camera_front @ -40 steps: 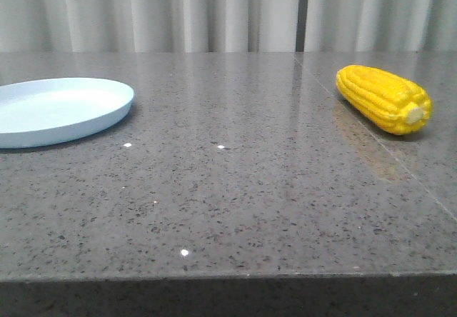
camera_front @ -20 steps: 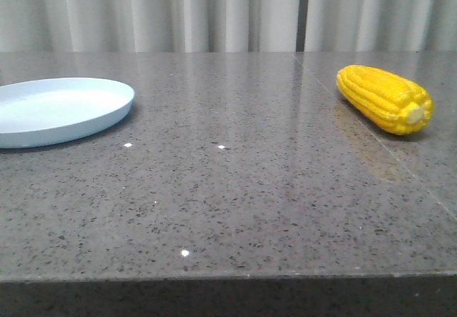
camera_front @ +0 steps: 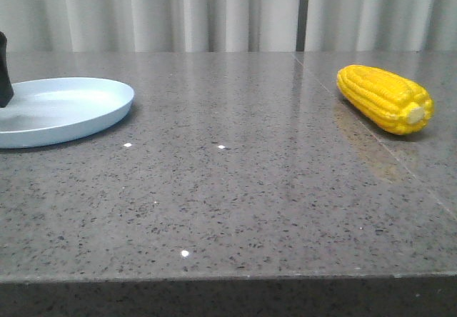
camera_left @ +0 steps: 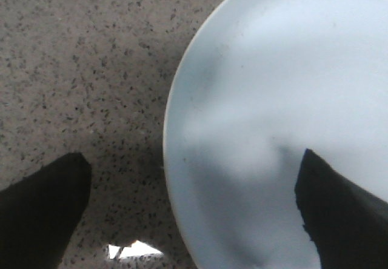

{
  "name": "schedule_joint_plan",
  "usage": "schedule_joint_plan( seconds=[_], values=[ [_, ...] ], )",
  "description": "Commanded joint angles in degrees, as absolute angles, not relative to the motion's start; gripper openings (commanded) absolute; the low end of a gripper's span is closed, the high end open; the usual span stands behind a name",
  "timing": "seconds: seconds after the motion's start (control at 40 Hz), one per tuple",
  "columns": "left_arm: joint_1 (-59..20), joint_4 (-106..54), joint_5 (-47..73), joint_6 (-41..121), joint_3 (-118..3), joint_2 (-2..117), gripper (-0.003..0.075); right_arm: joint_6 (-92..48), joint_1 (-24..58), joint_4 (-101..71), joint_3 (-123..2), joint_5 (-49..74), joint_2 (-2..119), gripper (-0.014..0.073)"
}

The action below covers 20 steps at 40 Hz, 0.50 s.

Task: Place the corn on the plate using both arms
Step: 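Lower the left gripper onto the pale blue plate's rim and grasp it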

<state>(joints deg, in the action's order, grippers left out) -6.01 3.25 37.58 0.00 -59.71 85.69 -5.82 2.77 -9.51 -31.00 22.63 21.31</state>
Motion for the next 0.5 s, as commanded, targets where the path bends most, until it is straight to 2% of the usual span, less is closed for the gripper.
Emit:
schedule_joint_plan(
  seconds=[0.0, 0.07, 0.2, 0.28, 0.47],
  values=[
    [-6.41, 2.59, 35.77, 0.00, -62.09, 85.43, 0.0657, -5.94, 2.29, -9.82, -33.02, 18.22, 22.16, 0.0592],
    [-6.41, 1.92, 35.77, 0.00, -62.42, 86.37, 0.0640, -5.94, 2.29, -9.82, -33.02, 18.22, 22.16, 0.0592],
    [-6.41, 1.21, 35.77, 0.00, -62.45, 87.02, 0.0538, -5.94, 2.29, -9.82, -33.02, 18.22, 22.16, 0.0592],
    [-6.41, 1.08, 35.77, 0.00, -62.45, 87.02, 0.0449, -5.94, 2.29, -9.82, -33.02, 18.22, 22.16, 0.0592],
    [-6.51, 1.08, 35.77, 0.00, -62.45, 87.02, 0.0123, -5.94, 2.29, -9.82, -33.02, 18.22, 22.16, 0.0592]
  ],
)
